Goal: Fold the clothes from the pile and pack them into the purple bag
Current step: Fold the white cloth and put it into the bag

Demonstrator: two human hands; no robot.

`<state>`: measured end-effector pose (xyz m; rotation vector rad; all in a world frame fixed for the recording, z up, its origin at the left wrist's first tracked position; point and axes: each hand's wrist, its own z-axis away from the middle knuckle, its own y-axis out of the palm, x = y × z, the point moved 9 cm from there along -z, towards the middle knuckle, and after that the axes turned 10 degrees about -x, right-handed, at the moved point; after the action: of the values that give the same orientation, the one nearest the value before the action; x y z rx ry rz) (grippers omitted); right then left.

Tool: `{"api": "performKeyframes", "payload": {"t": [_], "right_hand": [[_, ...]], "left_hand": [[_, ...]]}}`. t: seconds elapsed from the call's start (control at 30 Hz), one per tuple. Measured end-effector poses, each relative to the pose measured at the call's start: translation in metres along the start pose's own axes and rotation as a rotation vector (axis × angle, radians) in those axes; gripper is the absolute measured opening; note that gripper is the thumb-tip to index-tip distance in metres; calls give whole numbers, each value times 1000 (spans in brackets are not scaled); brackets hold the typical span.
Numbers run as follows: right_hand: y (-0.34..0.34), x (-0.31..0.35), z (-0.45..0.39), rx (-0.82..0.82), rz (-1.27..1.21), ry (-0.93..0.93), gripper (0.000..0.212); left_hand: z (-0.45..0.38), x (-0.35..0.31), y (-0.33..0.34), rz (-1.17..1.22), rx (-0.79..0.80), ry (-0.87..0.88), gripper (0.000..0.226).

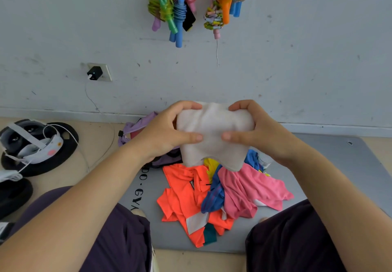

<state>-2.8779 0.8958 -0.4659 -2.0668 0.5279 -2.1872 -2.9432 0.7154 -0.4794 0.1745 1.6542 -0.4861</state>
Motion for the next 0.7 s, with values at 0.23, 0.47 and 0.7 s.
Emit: {"api": "performKeyframes", "payload": {"t": [0.23, 0.47, 0.7], "right_hand": [[-5, 13, 0, -34, 293, -173, 26], [1, 5, 8, 196, -7, -12, 47], [-4, 7, 5, 145, -48, -47, 47]], "left_hand": [[-3, -2, -19, -270, -71, 7, 32], [3, 8, -20, -64, 84, -196, 55], [-1, -1, -24, 47, 72, -113, 28]]}}
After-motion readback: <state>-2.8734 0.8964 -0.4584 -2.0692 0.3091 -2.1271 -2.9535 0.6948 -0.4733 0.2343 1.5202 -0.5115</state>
